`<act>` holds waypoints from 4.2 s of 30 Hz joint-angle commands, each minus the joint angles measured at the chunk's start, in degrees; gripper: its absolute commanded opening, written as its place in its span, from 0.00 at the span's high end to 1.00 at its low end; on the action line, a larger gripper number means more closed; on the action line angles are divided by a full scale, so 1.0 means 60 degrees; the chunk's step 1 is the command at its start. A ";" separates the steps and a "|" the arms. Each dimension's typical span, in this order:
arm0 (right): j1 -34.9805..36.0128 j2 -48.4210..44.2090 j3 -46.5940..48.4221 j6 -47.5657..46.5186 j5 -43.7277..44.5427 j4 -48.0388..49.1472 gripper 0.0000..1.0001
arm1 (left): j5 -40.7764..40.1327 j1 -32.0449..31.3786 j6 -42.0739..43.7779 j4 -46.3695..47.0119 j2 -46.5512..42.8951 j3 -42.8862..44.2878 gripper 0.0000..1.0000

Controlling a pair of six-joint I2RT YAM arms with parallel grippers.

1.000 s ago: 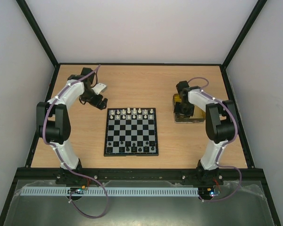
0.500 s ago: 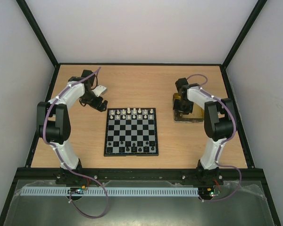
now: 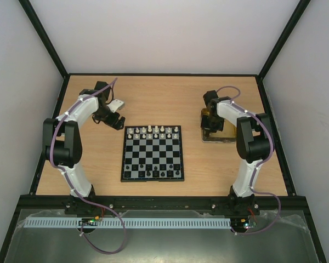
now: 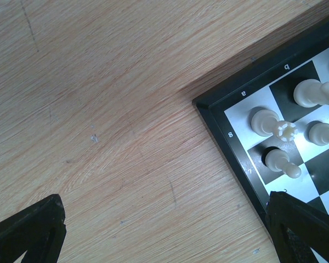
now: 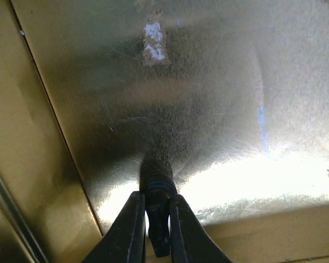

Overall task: Set up the chess pieces on the board
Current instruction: Pick up the chess piece from the storage box, then place the chess piece on the chessboard.

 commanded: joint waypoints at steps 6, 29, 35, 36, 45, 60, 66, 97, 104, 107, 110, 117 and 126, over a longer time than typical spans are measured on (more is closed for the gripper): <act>0.0021 -0.0394 0.0207 0.0017 0.0470 -0.0334 0.96 | 0.0061 -0.0044 0.0057 -0.0100 -0.0287 0.0039 0.01; 0.4801 -0.3353 0.1443 0.3296 0.1221 -0.2609 0.98 | -0.0150 -0.0030 0.0068 0.0343 -0.0584 -0.0257 0.01; 0.7356 -0.2669 0.2222 0.5132 0.1168 -0.2499 0.98 | -0.0291 0.0105 -0.0213 0.0742 -0.0729 -0.0417 0.01; 0.7708 -0.2471 0.2448 0.5307 0.1172 -0.2513 0.98 | -0.0306 0.0137 -0.0264 0.0789 -0.0726 -0.0416 0.01; 0.9693 -0.0161 0.5101 0.5860 0.1162 -0.3141 0.98 | -0.0333 0.0451 -0.0477 0.1179 -0.0784 -0.0619 0.01; 1.0113 0.0678 0.4399 0.6305 0.0968 -0.2531 0.98 | 0.0129 0.0950 -0.0222 0.1344 -0.0553 -0.0688 0.01; 1.0121 0.0828 0.3692 0.6252 0.0681 -0.1878 0.98 | 0.0195 0.1025 -0.0249 0.1365 -0.0439 -0.0621 0.01; 1.0384 0.1705 0.3909 0.6061 0.0240 -0.1298 0.98 | 0.0189 0.1102 -0.0206 0.1405 -0.0223 -0.0670 0.01; 1.0384 0.1860 0.3999 0.6036 0.0198 -0.1374 0.98 | 0.0232 0.1111 -0.0203 0.1386 -0.0184 -0.0665 0.01; 1.0363 0.1900 0.4006 0.6018 0.0163 -0.1367 0.98 | 0.0215 0.1113 -0.0190 0.1379 -0.0167 -0.0657 0.01; 1.0320 0.1909 0.3948 0.6025 0.0133 -0.1346 0.98 | 0.0217 0.1124 -0.0188 0.1390 -0.0159 -0.0652 0.01; 1.0227 0.1892 0.3825 0.6011 0.0086 -0.1276 0.97 | 0.0233 0.1156 -0.0184 0.1383 -0.0076 -0.0624 0.01; 1.0072 0.1766 0.3462 0.6023 -0.0026 -0.1061 0.96 | 0.0432 0.1241 -0.0241 0.1230 0.0171 -0.0341 0.01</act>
